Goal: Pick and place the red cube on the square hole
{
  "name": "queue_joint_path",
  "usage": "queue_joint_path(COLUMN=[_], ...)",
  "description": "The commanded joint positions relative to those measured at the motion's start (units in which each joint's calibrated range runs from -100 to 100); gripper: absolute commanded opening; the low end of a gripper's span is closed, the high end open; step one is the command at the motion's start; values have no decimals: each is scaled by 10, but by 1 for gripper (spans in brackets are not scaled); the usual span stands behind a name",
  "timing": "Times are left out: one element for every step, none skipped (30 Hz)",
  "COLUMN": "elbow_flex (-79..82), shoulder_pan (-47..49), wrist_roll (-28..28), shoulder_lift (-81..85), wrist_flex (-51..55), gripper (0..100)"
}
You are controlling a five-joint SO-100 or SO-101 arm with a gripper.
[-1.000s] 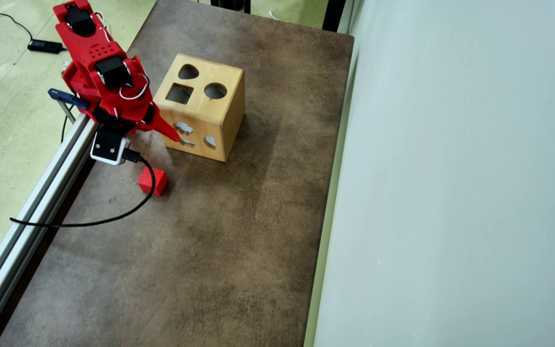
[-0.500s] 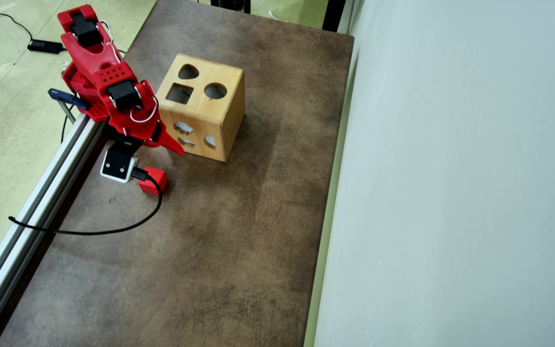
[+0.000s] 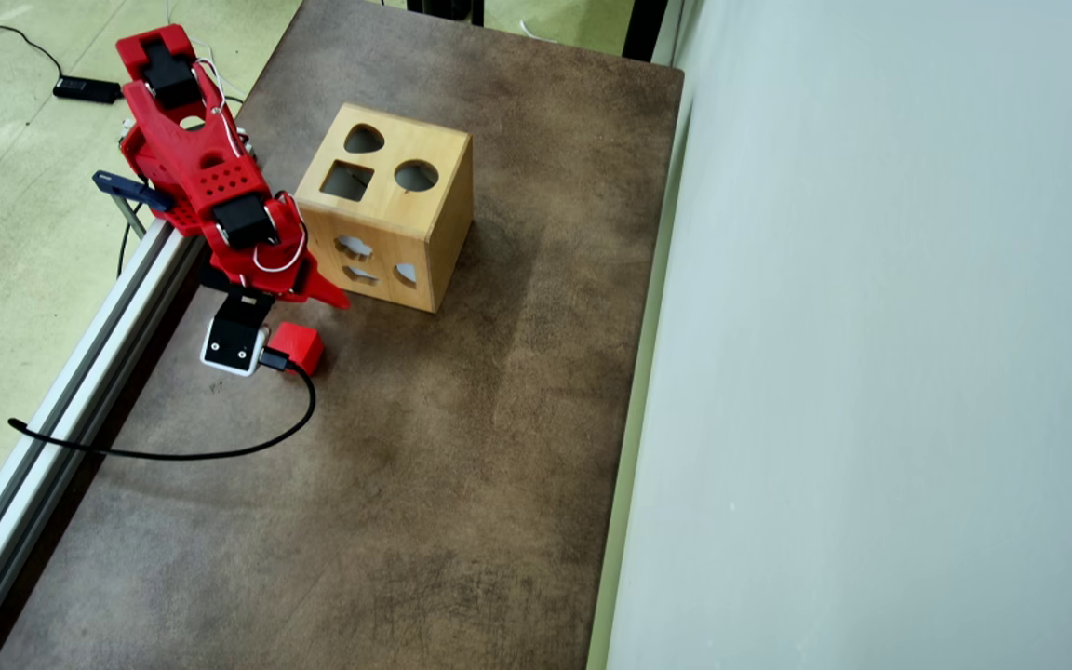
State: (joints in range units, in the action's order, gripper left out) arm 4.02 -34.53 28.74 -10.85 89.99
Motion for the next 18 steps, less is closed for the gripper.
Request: queue_joint_path(elbow_flex=[-11, -11, -11, -11, -11, -11, -11, -11, -11, -11, -12, -13, -13, -12, -12, -11, -11, -11], shoulder_pan=[-2, -5, -12, -19, -24, -28, -33, -37, -40, -44, -48, -50, -51, -51, -51, -51, -51, -51], wrist_roll=[16, 22, 28, 33, 37, 41, 44, 47, 50, 52, 53, 54, 54, 55, 55, 55, 55, 55], shoulder_lift=[4, 4, 4, 3, 3, 3, -2, -11, -19, -27, -30, -32, -32, -33, -33, -33, -35, -41], wrist_flex=[-21, -21, -21, -22, -22, -22, -22, -22, -22, -23, -23, -25, -31, -42, -56, -67, -77, -82], gripper=[43, 43, 43, 43, 43, 43, 43, 43, 43, 43, 43, 43, 43, 43, 43, 43, 43, 43])
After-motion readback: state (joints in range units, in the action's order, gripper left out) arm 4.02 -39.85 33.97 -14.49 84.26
